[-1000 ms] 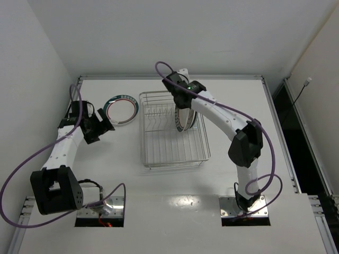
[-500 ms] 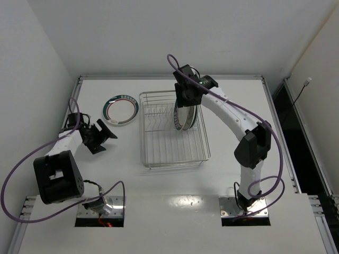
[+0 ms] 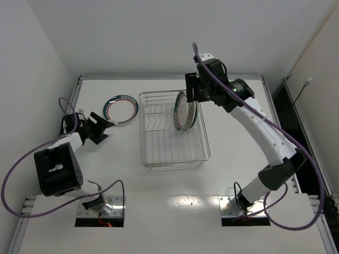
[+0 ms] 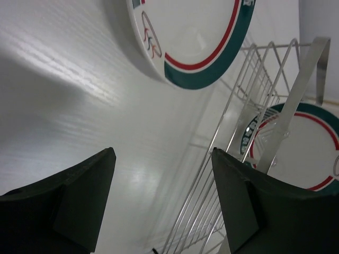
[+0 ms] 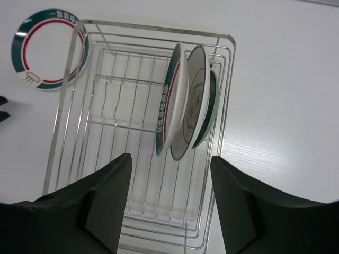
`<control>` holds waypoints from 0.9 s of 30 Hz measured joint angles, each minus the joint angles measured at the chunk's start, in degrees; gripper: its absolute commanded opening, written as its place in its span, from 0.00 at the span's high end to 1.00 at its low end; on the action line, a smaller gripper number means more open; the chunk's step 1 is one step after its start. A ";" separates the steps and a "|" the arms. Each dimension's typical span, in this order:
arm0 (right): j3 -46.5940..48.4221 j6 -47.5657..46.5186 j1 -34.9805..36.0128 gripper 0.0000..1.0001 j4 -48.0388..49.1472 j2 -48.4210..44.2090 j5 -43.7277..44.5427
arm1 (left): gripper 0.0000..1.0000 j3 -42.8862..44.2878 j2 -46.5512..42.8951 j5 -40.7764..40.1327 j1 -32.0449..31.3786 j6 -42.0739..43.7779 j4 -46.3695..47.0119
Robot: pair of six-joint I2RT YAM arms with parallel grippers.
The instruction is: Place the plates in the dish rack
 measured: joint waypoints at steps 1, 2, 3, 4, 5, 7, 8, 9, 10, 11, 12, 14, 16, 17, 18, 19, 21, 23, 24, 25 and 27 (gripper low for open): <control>-1.38 -0.02 0.00 0.42 0.74 -2.25 -0.13 | 0.30 -0.92 1.29 0.48 0.04 -2.40 3.96; -2.25 -0.04 0.00 0.42 1.14 -3.61 -0.15 | 0.30 -1.16 2.34 0.63 0.04 -3.61 5.90; -3.13 -0.09 0.00 0.42 1.51 -4.68 -0.26 | 0.30 -1.18 3.91 0.72 0.04 -5.16 8.13; -4.26 -0.15 0.00 0.42 1.75 -5.84 -0.31 | 0.30 -0.94 5.79 0.57 0.02 -6.36 10.21; -5.20 -0.17 -0.02 0.42 1.81 -6.62 -0.33 | 0.31 -0.48 7.69 0.28 -0.04 -7.30 11.74; -7.28 -0.17 -0.04 0.42 2.25 -7.78 -0.52 | 0.31 0.76 11.08 -0.55 -0.24 -8.57 13.46; -8.41 -0.20 -0.24 0.42 2.21 -8.28 -0.59 | 0.31 1.64 12.83 -1.40 -0.39 -9.20 13.99; -9.49 -0.20 -0.37 0.42 2.21 -8.72 -0.74 | 0.31 2.38 14.34 -2.29 -0.55 -9.60 14.56; -10.21 -0.20 -0.55 0.42 2.19 -9.01 -0.74 | 0.33 2.86 15.23 -3.02 -0.61 -9.97 14.91; -10.80 -0.20 -0.76 0.42 2.19 -9.27 -0.76 | 0.36 3.45 16.00 -3.58 -0.70 -10.54 15.04; -11.39 -0.20 -0.96 0.42 2.29 -9.62 -0.79 | 0.40 4.24 16.74 -3.96 -0.72 -10.97 15.17; -12.35 -0.20 -1.31 0.42 2.32 -10.40 -0.81 | 0.52 6.23 18.67 -4.85 -1.18 -11.54 16.00; -13.31 -0.20 -1.79 0.42 2.62 -11.50 -0.85 | 0.59 8.33 20.76 -5.68 -2.03 -12.02 16.44; -13.73 -0.20 -1.90 0.42 2.69 -12.07 -0.90 | 0.61 9.42 21.92 -6.12 -2.62 -12.13 16.68; -14.12 -0.20 -2.03 0.42 2.84 -12.68 -0.94 | 0.68 10.23 22.91 -6.49 -3.28 -12.28 16.94; -14.34 -0.20 -2.27 0.42 2.82 -13.14 -0.94 | 0.75 10.69 23.58 -6.93 -3.91 -12.41 17.09; -14.45 -0.20 -2.40 0.42 2.82 -14.08 -0.96 | 0.93 11.39 24.55 -7.93 -5.18 -12.44 16.94; -14.45 -0.22 -2.69 0.42 2.82 -14.78 -1.01 | 1.00 12.28 24.98 -8.35 -6.21 -12.59 16.09; -14.45 -0.26 -2.78 0.42 2.82 -15.06 -1.07 | 1.00 13.16 25.03 -8.46 -6.64 -12.66 15.58; -14.45 -0.37 -2.95 0.42 2.82 -15.32 -1.14 | 1.00 14.12 25.03 -8.09 -6.88 -12.09 15.34; -14.56 -0.44 -3.28 0.42 2.80 -15.89 -1.11 | 1.00 14.97 24.68 -8.98 -7.37 -11.61 14.80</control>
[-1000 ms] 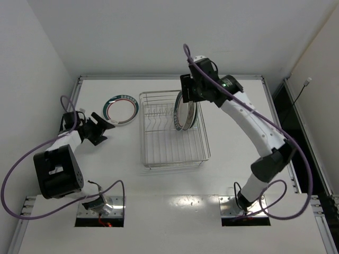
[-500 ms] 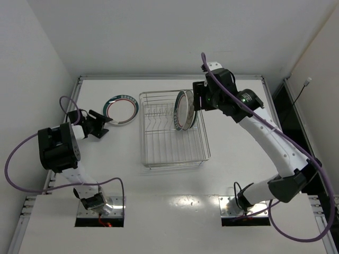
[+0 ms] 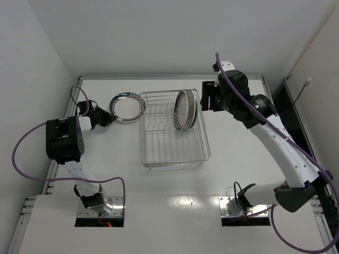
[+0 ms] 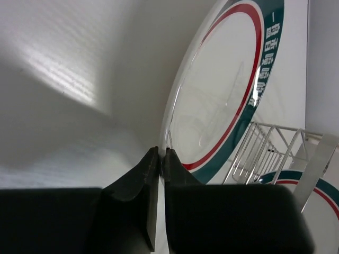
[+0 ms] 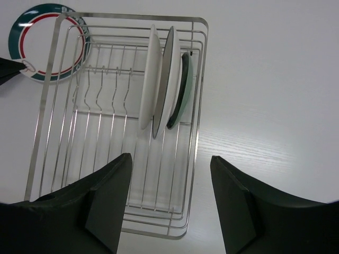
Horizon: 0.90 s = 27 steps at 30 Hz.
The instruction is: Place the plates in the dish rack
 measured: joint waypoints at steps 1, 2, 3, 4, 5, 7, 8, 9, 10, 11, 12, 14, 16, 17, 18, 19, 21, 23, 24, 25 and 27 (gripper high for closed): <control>-0.17 -0.02 -0.13 0.42 0.00 -0.35 0.00 | 1.00 -0.15 -0.79 -0.72 -0.28 0.17 -0.96; -0.33 -0.02 -0.33 0.42 -0.02 -0.63 -0.02 | 1.00 -0.61 -2.23 -1.79 -0.50 0.52 -2.32; -0.48 -0.04 -0.52 0.42 0.00 -0.92 -0.07 | 1.00 -1.14 -4.55 -3.15 -0.57 1.01 -4.46; -0.63 -0.11 -0.63 0.42 0.00 -1.14 -0.09 | 1.00 -1.51 -7.13 -4.72 -0.63 1.57 -6.73; -0.76 -0.20 -0.74 0.42 -0.02 -1.33 -0.28 | 1.00 -1.57 -10.43 -6.49 -0.61 2.45 -9.57; -0.83 -0.39 -0.83 0.42 0.00 -1.38 -1.16 | 1.00 -0.87 -16.79 -10.71 -0.61 4.22 -14.14; -0.85 -0.44 -0.94 0.42 0.00 -1.38 -1.57 | 1.00 0.15 -19.89 -12.98 -0.61 5.18 -17.09; -0.96 -0.57 -1.16 0.41 0.07 -1.38 -2.27 | 1.00 1.53 -22.77 -14.91 -0.61 5.95 -19.41; -1.16 -0.61 -1.22 0.38 0.20 -1.42 -3.26 | 1.00 3.15 -25.20 -16.37 -0.61 6.75 -21.22; -1.36 -0.61 -1.25 0.36 0.48 -1.44 -4.20 | 1.00 5.16 -27.67 -17.64 -0.57 7.45 -22.71; -1.92 -0.76 -1.38 0.34 1.49 -1.51 -6.01 | 1.00 6.69 -29.77 -18.18 -0.33 8.17 -23.45; -3.63 -0.83 -2.10 0.33 3.80 -1.79 -10.27 | 1.00 9.03 -34.10 -17.27 0.42 8.90 -23.93; -7.04 -0.79 -3.82 0.33 7.67 -2.67 -17.68 | 1.00 9.64 -37.42 -12.90 1.18 8.83 -22.73; -8.90 -0.24 -5.01 0.33 9.79 -3.08 -21.40 | 1.00 9.42 -38.58 -10.56 1.51 8.41 -21.92; -11.72 0.83 -6.60 0.33 13.46 -3.67 -26.75 | 1.00 8.55 -39.63 -7.13 1.73 7.61 -20.11; -14.60 2.23 -8.37 0.31 17.14 -4.20 -31.54 | 1.00 7.28 -40.44 -3.98 1.75 6.60 -18.23; -22.12 8.22 -12.68 0.30 26.77 -5.35 -41.86 | 1.00 3.39 -41.64 2.19 1.11 4.00 -14.03; -28.35 14.84 -16.79 0.30 36.30 -5.51 -49.44 | 1.00 -0.79 -42.42 6.43 -0.72 1.55 -11.50; -30.88 18.01 -18.45 0.30 40.65 -5.44 -52.39 | 1.00 -2.40 -42.62 7.91 -2.05 0.70 -11.02; -32.81 21.05 -20.04 0.30 44.35 -5.33 -55.04 | 1.00 -3.93 -42.64 9.25 -3.96 -0.02 -10.91; -33.83 24.68 -21.03 0.30 49.05 -4.96 -58.40 | 1.00 -5.53 -42.62 11.08 -7.30 -0.87 -10.95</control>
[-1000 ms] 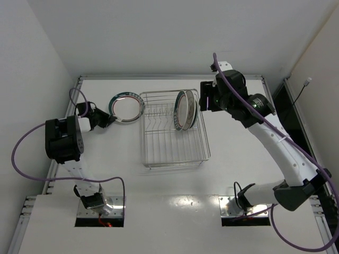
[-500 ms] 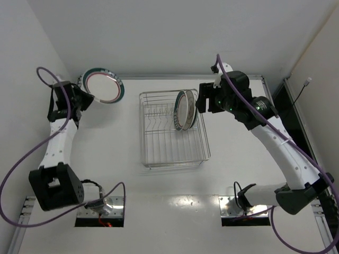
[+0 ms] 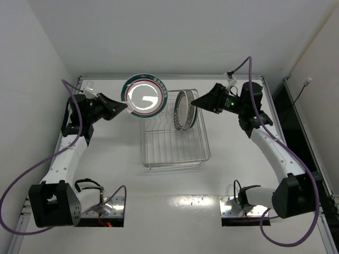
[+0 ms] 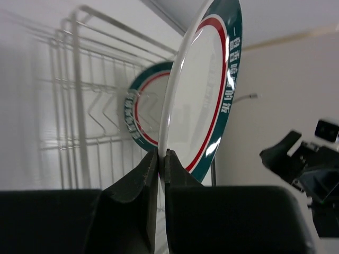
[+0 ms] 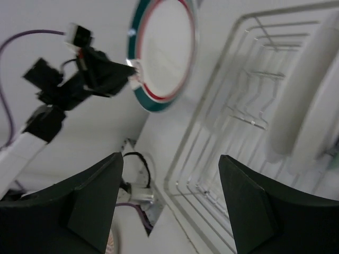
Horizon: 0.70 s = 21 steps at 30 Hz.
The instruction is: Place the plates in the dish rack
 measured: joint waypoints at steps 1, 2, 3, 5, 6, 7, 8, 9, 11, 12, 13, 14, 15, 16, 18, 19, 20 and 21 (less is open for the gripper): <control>0.00 1.40 -0.02 0.30 2.69 0.22 -1.53 | 1.00 -0.55 -0.11 0.72 -1.42 -0.28 0.28; 0.00 2.36 0.11 0.29 4.87 0.33 -2.67 | 1.00 -1.03 -0.26 1.29 -3.13 -0.66 0.85; 0.00 3.02 0.39 0.29 6.69 0.37 -3.58 | 1.00 -1.42 -0.42 1.62 -4.81 -1.18 1.44; 0.00 3.74 0.55 0.29 9.22 0.57 -4.87 | 1.00 -1.77 -0.74 1.92 -7.85 -2.03 2.34; 0.00 3.91 0.70 0.29 9.99 0.79 -5.27 | 1.00 -1.77 -0.79 1.99 -9.22 -2.56 2.91; 0.00 3.98 0.74 0.29 10.54 1.09 -5.70 | 1.00 -1.77 -0.81 1.95 -10.38 -2.89 3.45; 0.00 4.09 0.76 0.29 10.91 1.44 -5.84 | 1.00 -1.77 -0.83 1.86 -11.43 -3.17 4.04; -0.22 4.11 0.76 0.29 11.21 1.79 -5.90 | 1.00 -1.77 -0.85 1.70 -12.55 -3.45 4.63; -1.01 4.09 0.74 0.29 11.39 2.12 -5.92 | 1.00 -1.77 -0.87 1.42 -14.08 -3.91 5.25; -1.55 4.04 0.68 0.29 11.39 2.23 -5.97 | 1.00 -1.77 -0.87 1.22 -14.78 -4.11 5.40; -2.01 4.00 0.68 0.29 11.34 2.34 -5.97 | 1.00 -1.77 -0.87 1.03 -15.50 -4.31 5.53; -2.43 3.87 0.68 0.29 11.26 2.49 -6.01 | 1.00 -1.75 -0.87 0.70 -16.26 -4.55 5.55; -2.64 3.76 0.68 0.29 11.15 2.71 -6.10 | 1.00 -1.73 -0.87 0.33 -16.92 -4.74 5.62; -2.71 3.67 0.68 0.34 11.06 3.06 -6.14 | 1.00 -1.70 -0.85 0.02 -17.70 -4.98 5.77; -2.78 3.41 0.70 0.44 10.99 3.74 -6.16 | 1.00 -1.60 -0.70 -0.50 -19.39 -5.57 6.19; -2.78 3.32 0.70 0.68 10.99 4.07 -6.19 | 1.00 -1.53 -0.59 -0.85 -20.37 -5.77 6.43; -2.78 2.82 0.70 0.83 11.10 4.33 -6.21 | 1.00 -1.51 -0.46 -1.11 -21.42 -5.99 6.71; -2.80 2.69 0.70 0.95 11.06 4.63 -6.23 | 0.99 -1.49 -0.39 -1.22 -22.32 -6.12 6.84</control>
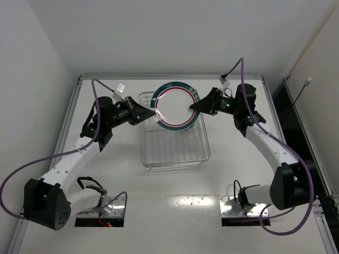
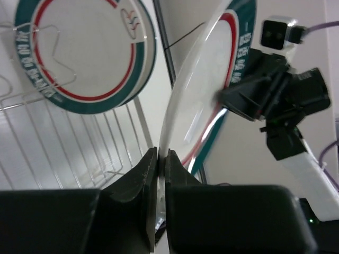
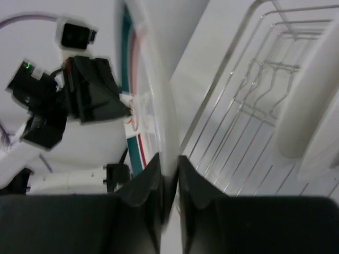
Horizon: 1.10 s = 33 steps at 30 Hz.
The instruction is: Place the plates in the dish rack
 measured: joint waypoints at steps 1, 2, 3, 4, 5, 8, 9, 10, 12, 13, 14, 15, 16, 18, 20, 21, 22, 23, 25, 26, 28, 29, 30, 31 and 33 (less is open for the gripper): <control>-0.07 0.24 0.00 1.00 0.00 0.31 -0.15 | 0.94 0.00 0.04 -0.11 -0.68 -0.31 0.04; -0.13 0.24 -0.07 1.00 -0.20 0.50 0.94 | 0.88 0.00 0.04 -0.24 -1.14 -0.28 0.44; -0.15 0.22 -0.28 1.00 -0.74 0.81 1.77 | 0.82 0.13 0.04 -0.26 -1.44 -0.31 0.96; -0.22 0.22 -0.39 1.00 -1.42 1.22 2.38 | 0.70 0.48 0.04 -0.24 -1.66 -0.66 1.31; -0.22 0.15 -0.39 1.00 -1.84 1.31 2.51 | 0.63 0.83 0.07 -0.42 -1.73 -0.57 1.16; 1.03 -3.32 0.33 1.00 -8.83 0.17 7.39 | 0.40 5.60 1.99 -1.18 -1.29 3.08 -6.56; 2.29 -4.94 1.09 1.00 -12.44 -0.52 10.99 | 0.40 8.20 3.02 -2.14 -1.16 4.92 -10.36; 4.07 -6.62 2.14 1.00 -16.83 -1.55 15.54 | 0.33 11.54 4.09 -4.46 -1.03 6.99 -15.28; 7.50 -9.11 4.22 1.00 -23.21 -3.52 23.47 | 0.28 17.18 5.31 -10.21 -0.63 10.21 -23.45; 9.88 -10.49 5.95 1.00 -26.51 -4.61 29.35 | 0.25 20.41 5.64 -14.43 -0.48 12.04 -28.15; 12.20 -11.58 7.78 1.00 -29.09 -5.42 34.58 | 0.22 22.95 5.60 -18.62 -0.28 13.62 -31.82; 14.49 -12.55 9.84 1.00 -31.34 -6.01 39.36 | 0.21 24.79 5.22 -22.34 -0.11 14.80 -34.62; 16.76 -13.46 11.63 1.00 -33.55 -6.12 43.82 | 0.20 25.90 4.55 -25.92 -0.11 15.78 -36.81; 21.79 -14.93 15.45 1.00 -37.73 -5.07 52.28 | 0.20 26.88 3.02 -31.41 0.22 17.22 -40.63; 27.67 -16.17 19.47 1.00 -41.92 -1.68 60.43 | 0.20 26.97 1.66 -35.45 0.48 18.47 -43.65; 30.49 -16.74 21.16 1.00 -43.63 0.55 63.82 | 0.20 26.97 1.16 -37.68 0.68 19.06 -45.53; 32.68 -17.35 22.62 1.00 -44.61 2.95 67.32 | 0.20 26.97 1.09 -38.42 0.83 19.28 -46.14; 35.04 -18.03 24.72 1.00 -46.40 5.66 71.21 | 0.20 26.97 1.09 -39.67 1.03 19.78 -47.19; 37.77 -18.86 27.45 1.00 -49.24 10.05 76.81 | 0.20 26.97 1.16 -41.35 1.31 20.26 -48.96; 39.15 -19.30 28.63 1.00 -50.97 12.39 79.38 | 0.20 26.97 1.14 -41.83 1.44 20.52 -49.57; 41.03 -19.87 30.56 1.00 -53.64 16.41 83.34 | 0.20 26.97 1.14 -42.80 1.95 21.07 -50.42; 41.53 -20.06 31.30 1.00 -54.73 18.08 84.98 | 0.20 26.95 1.16 -43.12 2.29 21.33 -50.60; 41.72 -20.22 31.87 1.00 -55.84 19.54 86.60 | 0.20 26.86 1.16 -43.39 2.54 21.51 -50.64; 41.72 -20.31 32.09 1.00 -56.46 20.31 87.47 | 0.20 26.77 1.14 -43.63 2.80 21.75 -50.75; 41.72 -20.26 32.35 1.00 -57.81 21.46 89.20 | 0.20 26.34 1.14 -43.87 3.28 22.14 -50.80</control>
